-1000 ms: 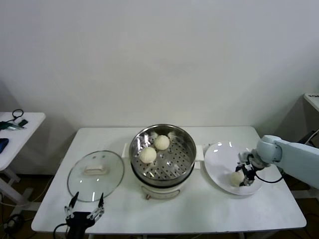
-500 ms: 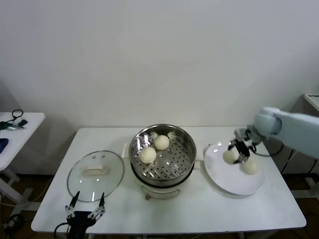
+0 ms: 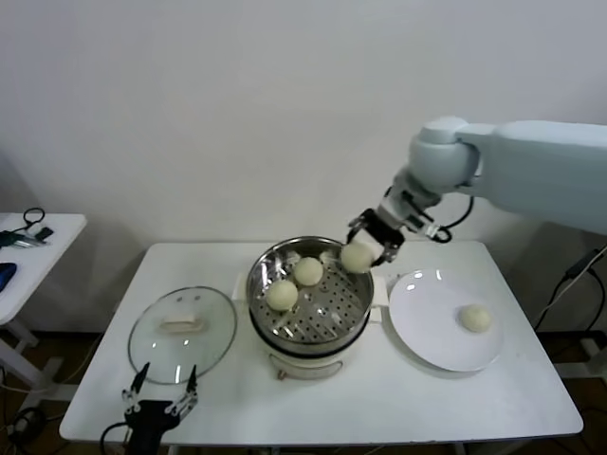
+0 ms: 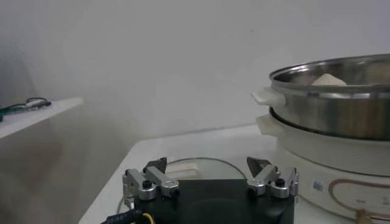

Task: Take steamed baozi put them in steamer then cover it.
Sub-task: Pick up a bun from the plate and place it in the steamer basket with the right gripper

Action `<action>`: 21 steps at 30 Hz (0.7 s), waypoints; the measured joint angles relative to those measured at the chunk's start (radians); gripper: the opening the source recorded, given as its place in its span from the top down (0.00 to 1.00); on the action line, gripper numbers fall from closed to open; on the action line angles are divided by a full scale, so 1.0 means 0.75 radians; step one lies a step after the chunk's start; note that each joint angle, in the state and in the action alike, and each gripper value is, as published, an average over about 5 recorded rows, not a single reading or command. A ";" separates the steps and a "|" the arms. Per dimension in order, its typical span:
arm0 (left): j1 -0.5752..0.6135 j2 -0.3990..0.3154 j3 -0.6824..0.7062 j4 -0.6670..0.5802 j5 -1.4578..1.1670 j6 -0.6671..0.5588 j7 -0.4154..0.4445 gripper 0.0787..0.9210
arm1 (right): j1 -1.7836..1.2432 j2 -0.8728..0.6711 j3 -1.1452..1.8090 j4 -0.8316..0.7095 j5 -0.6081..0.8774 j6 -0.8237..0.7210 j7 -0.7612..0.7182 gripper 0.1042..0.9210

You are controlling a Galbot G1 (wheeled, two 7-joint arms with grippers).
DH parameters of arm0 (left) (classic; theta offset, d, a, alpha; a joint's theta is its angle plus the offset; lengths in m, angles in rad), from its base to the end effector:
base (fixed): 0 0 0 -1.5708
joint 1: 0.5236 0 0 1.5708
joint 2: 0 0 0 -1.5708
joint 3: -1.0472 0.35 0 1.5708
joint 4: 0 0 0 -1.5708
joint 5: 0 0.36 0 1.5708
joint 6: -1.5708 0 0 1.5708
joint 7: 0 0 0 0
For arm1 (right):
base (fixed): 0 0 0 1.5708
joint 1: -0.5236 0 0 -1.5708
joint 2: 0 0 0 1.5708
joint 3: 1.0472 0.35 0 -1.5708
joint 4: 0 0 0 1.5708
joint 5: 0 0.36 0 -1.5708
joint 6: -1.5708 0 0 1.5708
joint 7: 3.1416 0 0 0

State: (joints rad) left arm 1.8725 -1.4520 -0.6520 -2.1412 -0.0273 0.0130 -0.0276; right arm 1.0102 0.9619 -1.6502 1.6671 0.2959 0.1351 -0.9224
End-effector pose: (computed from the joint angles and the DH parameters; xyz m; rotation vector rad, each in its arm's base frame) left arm 0.0937 0.0570 -0.3225 0.0779 -2.8754 -0.2174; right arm 0.4729 0.0617 0.0203 1.8845 -0.8621 2.1423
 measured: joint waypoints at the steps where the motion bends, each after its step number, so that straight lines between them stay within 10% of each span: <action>1: 0.001 0.000 -0.002 -0.001 -0.001 0.000 -0.001 0.12 | -0.011 0.018 0.000 0.012 -0.025 0.012 0.009 0.34; 21: 0.011 -0.011 -0.017 -0.001 -0.002 -0.008 -0.019 0.12 | -0.289 0.287 -0.003 -0.028 -0.355 0.092 0.119 0.34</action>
State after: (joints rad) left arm 1.8810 -1.4599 -0.6649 -2.1416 -0.0289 0.0071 -0.0419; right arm 0.7932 1.1771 -1.6522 1.6461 0.0295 0.2039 -0.8333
